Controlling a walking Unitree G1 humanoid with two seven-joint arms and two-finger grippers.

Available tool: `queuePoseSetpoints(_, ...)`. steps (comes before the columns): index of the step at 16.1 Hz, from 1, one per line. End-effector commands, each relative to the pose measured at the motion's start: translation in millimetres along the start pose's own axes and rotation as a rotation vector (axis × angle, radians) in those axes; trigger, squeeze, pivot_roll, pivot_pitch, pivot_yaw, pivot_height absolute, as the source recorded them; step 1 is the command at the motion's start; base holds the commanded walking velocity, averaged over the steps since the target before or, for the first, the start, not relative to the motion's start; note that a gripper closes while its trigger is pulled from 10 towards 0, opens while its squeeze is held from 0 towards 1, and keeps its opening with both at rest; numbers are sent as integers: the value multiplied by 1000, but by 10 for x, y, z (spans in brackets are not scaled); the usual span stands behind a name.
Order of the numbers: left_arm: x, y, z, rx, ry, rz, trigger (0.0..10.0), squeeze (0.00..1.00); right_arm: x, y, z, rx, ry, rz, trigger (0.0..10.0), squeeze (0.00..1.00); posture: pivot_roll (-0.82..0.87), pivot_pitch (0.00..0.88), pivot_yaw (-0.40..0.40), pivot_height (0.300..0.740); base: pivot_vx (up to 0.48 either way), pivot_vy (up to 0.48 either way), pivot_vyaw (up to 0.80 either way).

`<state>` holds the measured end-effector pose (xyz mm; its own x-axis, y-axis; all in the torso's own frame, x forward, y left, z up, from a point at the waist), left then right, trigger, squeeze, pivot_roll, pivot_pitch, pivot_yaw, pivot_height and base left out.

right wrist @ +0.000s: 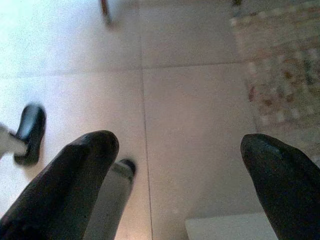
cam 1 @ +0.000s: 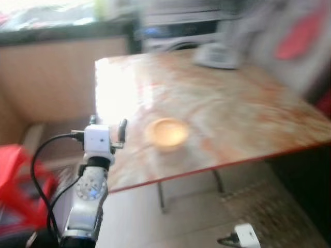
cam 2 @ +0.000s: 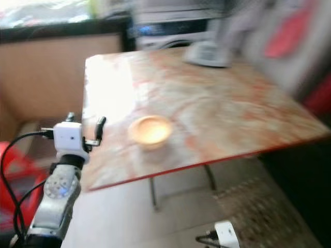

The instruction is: Restocking fridge

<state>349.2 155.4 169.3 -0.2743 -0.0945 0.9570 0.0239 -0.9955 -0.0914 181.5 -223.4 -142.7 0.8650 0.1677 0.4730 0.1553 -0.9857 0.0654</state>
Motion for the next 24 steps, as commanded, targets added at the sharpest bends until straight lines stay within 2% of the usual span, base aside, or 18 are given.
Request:
queuePoseSetpoints(1, 68, 100, 9, -28, 19, -14, 10000, 0, -172, 62, -35, -13, -46, 9, 10000, 0, 90, 0, -32, 740, 292, 0, 0)
queuePoseSetpoints(6, 29, 100, -5, -22, 3, -25, 10000, 0, -175, 61, -36, -11, -48, 5, 10000, 0, 90, 0, -33, 740, 172, 0, 0)
queuePoseSetpoints(7, -80, 96, -16, 0, -60, -164, 10000, 0, -177, 61, -36, -11, -48, 6, 10000, 0, 91, 0, -33, 740, 0, 0, 0)
queuePoseSetpoints(9, -203, 51, -17, 73, -133, -531, 10000, 0, -176, 57, -36, -9, -47, 9, 10000, 0, 89, 0, -32, 740, 0, 0, 0)
queuePoseSetpoints(11, -232, 133, -21, 19, -160, -570, 10000, 0, -170, 54, -35, -8, -43, 13, 10000, 0, 90, 0, -32, 740, 0, 0, 0)
queuePoseSetpoints(13, -294, 120, -35, 41, -183, -570, 10000, 0, -167, 51, -34, -7, -41, 14, 10000, 0, 89, 0, -30, 740, 0, 0, 0)
queuePoseSetpoints(14, -329, 109, -39, 58, -203, -613, 10000, 0, -169, 51, -35, -7, -41, 14, 10000, 0, 88, 0, -30, 740, 0, 0, 0)
queuePoseSetpoints(15, -350, 106, -42, 64, -215, -639, 10000, 459, -171, 50, -35, -7, -42, 13, 10000, 0, 87, 0, -30, 740, 0, 0, 0)
queuePoseSetpoints(16, -394, 110, -46, 68, -238, -640, 10000, 1000, -172, 48, -35, -6, -42, 12, 10000, 0, 88, 0, -30, 740, 0, 0, 0)
queuePoseSetpoints(18, -485, 165, -58, 58, -278, -613, 10000, 1000, -176, 44, -35, -6, -42, 10, 10000, 0, 85, 0, -29, 740, 0, 0, 0)
queuePoseSetpoints(21, -557, 124, -2, 113, -298, -662, 10000, 1000, -178, 46, -36, -10, -40, 13, 10000, 0, 75, 0, -26, 740, 0, 0, 0)
queuePoseSetpoints(22, -568, 130, 29, 119, -304, -665, 10000, 761, -176, 49, -36, -11, -39, 14, 10000, 0, 78, 0, -28, 740, 0, 0, 0)
queuePoseSetpoints(23, -619, 149, 34, 124, -327, -656, 10000, 0, -174, 49, -36, -11, -39, 13, 10000, 0, 80, 0, -31, 740, 0, 0, 0)
queuePoseSetpoints(24, -656, 157, 38, 130, -342, -654, 10000, 0, -173, 48, -35, -10, -39, 13, 10000, 0, 79, 0, -31, 740, 0, 0, 0)
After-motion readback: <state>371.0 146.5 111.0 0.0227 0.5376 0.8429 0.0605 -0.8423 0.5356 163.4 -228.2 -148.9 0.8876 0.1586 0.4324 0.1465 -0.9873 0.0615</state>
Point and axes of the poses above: a point about 5 cm out from each wrist's last joint towards the gripper, its own z axis pointing out of the wrist towards the gripper, its own x axis along the axis of the wrist's last joint, y = z × x, the point moved 6 cm from there along z, pointing out of the wrist towards the gripper, and after that the axes turned 2 degrees about -z, right-handed, at the moved point
